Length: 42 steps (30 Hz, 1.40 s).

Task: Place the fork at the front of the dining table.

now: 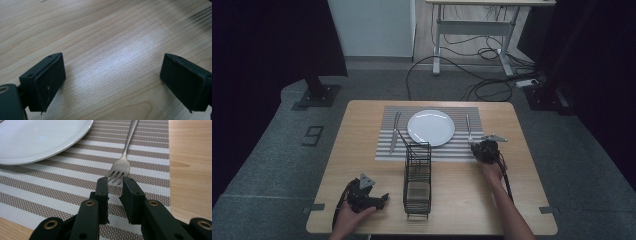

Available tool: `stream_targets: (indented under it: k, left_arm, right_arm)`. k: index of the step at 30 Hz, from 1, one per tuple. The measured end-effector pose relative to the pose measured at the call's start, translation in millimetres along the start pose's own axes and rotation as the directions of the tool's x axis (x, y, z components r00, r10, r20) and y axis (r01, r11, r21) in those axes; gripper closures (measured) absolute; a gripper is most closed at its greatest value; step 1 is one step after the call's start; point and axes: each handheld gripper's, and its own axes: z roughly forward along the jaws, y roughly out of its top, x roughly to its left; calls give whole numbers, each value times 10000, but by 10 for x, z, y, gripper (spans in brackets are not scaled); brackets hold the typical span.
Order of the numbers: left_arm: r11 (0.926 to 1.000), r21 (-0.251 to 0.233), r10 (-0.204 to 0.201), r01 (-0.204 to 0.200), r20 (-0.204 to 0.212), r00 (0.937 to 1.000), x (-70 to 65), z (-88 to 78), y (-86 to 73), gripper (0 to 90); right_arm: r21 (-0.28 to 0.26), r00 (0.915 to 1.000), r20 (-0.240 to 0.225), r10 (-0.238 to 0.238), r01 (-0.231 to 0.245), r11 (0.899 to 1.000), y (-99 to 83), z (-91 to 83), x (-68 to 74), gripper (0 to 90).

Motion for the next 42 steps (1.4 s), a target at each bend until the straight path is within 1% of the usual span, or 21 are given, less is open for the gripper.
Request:
stream_targets:
  k: [1,2,4,6,8,12,13,15,16,17,19,23,24,25,28,30,35,42]
  left_arm:
    - [10000,1,-1,1,3,10000,0,0,0,61]
    - [10000,1,-1,1,3,10000,0,0,0,62]
    - [10000,1,-2,2,2,10000,0,0,0,62]
    - [10000,1,-1,1,1,10000,0,0,0,61]
    - [10000,1,0,0,2,10000,0,0,0,62]
    - [10000,2,0,0,2,10000,0,0,0,62]
    - [10000,1,1,-1,1,10000,0,0,0,61]
    - [10000,1,-1,1,2,10000,0,0,0,62]
    - [10000,-1,-1,1,2,10000,0,0,0,61]
    - [10000,1,0,0,2,10000,0,0,0,61]
    - [10000,2,1,-1,1,10000,0,0,0,62]
    - [10000,-1,-1,1,0,10000,0,0,0,61]
    - [10000,9,9,-9,-2,10000,1,0,0,61]
    - [10000,7,6,-6,0,10000,0,0,1,61]
    - [10000,5,3,-3,5,10000,-1,4,3,60]
    - [10000,7,0,0,9,10000,-2,6,5,58]
    - [10000,20,6,-6,7,10000,-4,11,11,57]
    - [10000,24,13,-13,17,10000,-4,14,15,56]
  right_arm:
    - [-22,9999,-47,144,-145,9999,-2,9,-9,731]
    - [-22,9999,-47,144,-145,9999,-2,9,-9,731]
    - [-56,9993,-124,343,-344,9994,-2,23,-19,729]
    - [-67,9993,-98,372,-373,9993,1,30,-13,728]
    - [-84,9993,-133,340,-341,9994,2,35,-5,706]
    - [43,9993,-196,333,-332,9994,0,33,-26,674]
    - [76,9991,-231,368,-366,9993,1,27,-39,658]
    - [71,9988,-245,422,-421,9991,3,18,-44,656]
    - [11,9980,-361,528,-528,9986,14,-11,-52,644]
    - [11,9980,-361,528,-528,9986,14,-11,-52,644]
    - [-35,9976,-459,523,-525,9986,27,-51,-51,626]
    - [-61,9980,-528,334,-338,9994,48,-172,-45,598]
    - [-289,9981,-549,285,-302,9991,44,-255,-50,592]
    - [-289,9981,-549,285,-302,9991,44,-255,-50,592]
    - [-413,9975,-650,286,-313,9987,27,-372,-59,577]
    - [-411,9976,-676,163,-192,9990,6,-441,-56,555]
    - [-408,9970,-772,-112,80,9991,-67,-580,-32,538]
    - [-349,9932,-1069,-471,436,9984,-228,-740,-4,530]
